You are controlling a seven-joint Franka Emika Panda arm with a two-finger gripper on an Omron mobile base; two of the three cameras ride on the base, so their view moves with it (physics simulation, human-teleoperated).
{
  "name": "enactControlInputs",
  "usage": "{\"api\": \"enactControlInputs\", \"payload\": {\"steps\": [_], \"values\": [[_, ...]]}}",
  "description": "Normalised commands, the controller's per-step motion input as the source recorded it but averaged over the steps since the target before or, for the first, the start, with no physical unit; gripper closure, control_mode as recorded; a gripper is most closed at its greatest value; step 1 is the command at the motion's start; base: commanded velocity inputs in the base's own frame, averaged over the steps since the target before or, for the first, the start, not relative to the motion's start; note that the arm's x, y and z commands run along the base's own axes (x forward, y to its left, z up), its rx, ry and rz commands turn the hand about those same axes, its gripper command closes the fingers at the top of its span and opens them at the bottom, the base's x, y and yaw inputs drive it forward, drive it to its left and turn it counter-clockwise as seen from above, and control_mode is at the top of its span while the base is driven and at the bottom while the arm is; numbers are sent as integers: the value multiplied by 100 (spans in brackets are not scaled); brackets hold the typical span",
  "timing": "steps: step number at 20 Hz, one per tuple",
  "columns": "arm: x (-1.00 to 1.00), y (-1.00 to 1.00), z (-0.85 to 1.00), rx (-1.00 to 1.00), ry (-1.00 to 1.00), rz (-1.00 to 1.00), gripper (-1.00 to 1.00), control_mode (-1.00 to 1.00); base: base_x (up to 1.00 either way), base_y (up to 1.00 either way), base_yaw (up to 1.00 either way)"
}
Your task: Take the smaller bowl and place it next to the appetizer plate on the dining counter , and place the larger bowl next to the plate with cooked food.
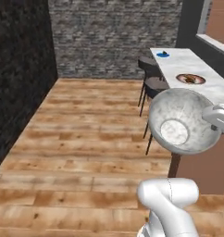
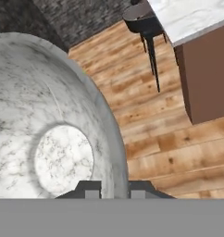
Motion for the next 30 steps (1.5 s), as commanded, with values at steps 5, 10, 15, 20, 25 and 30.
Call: {"api": "enactControlInputs", "payload": {"steps": [5, 10, 15, 20, 25, 30], "values": [[0, 0, 0, 0, 0, 0, 100, 100, 100, 70, -47], [0, 0, 0, 0, 0, 0, 100, 100, 100, 65, -49], [0, 0, 0, 0, 0, 0, 100, 100, 100, 52, -52], [0, 0, 0, 0, 0, 0, 100, 100, 100, 59, -53], [0, 0, 0, 0, 0, 0, 100, 100, 100, 66, -53], [0, 0, 0, 0, 0, 0, 100, 100, 100, 85, -54]]}}
